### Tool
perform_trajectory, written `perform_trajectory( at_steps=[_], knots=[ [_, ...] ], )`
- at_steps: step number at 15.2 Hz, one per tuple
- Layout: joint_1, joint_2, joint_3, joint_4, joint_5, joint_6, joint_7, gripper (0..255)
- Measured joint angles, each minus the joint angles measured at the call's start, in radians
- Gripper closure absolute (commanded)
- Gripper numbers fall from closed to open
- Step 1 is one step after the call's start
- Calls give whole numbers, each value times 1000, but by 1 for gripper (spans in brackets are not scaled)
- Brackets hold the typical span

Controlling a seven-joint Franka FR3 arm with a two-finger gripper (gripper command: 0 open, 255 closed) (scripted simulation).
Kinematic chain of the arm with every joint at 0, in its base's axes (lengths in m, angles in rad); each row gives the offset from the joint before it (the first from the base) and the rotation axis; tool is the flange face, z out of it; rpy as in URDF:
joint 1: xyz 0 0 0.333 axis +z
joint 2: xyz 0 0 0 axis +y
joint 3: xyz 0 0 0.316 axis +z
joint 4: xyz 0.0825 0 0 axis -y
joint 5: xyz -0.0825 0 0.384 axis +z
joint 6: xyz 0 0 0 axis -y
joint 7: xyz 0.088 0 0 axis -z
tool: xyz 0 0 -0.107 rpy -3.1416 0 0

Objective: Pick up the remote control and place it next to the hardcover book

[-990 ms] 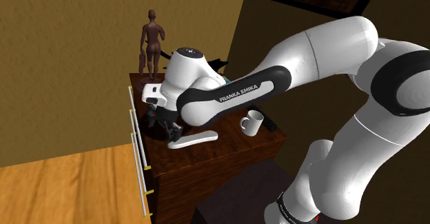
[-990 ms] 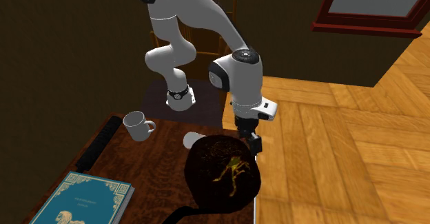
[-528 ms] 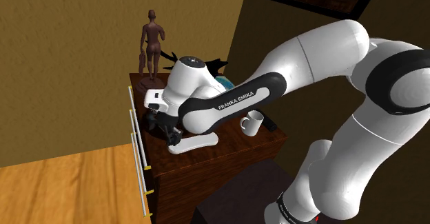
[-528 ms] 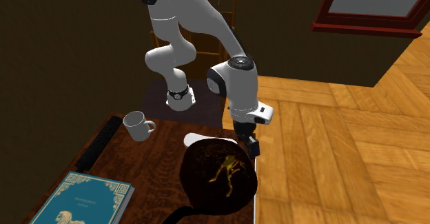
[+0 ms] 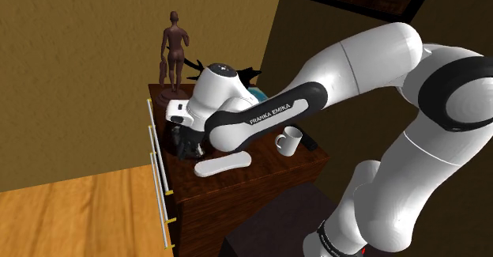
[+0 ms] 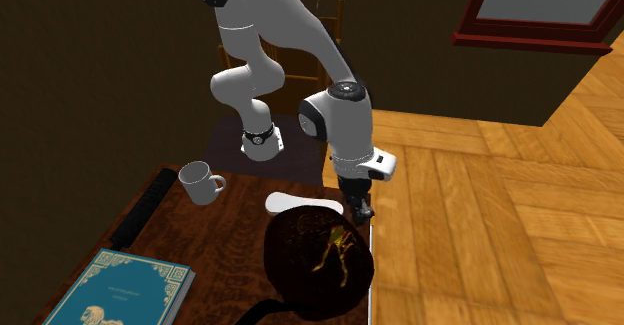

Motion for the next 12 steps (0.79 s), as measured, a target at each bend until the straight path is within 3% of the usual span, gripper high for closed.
perform_trajectory(
  at_steps=[4, 5, 12],
  knots=[
    [-5, 10, -6, -2, -2, -204, -1, 255],
    [-5, 10, -6, -2, -1, -206, -1, 0],
    [-49, -141, -46, -108, 25, -273, 62, 0]
  ],
)
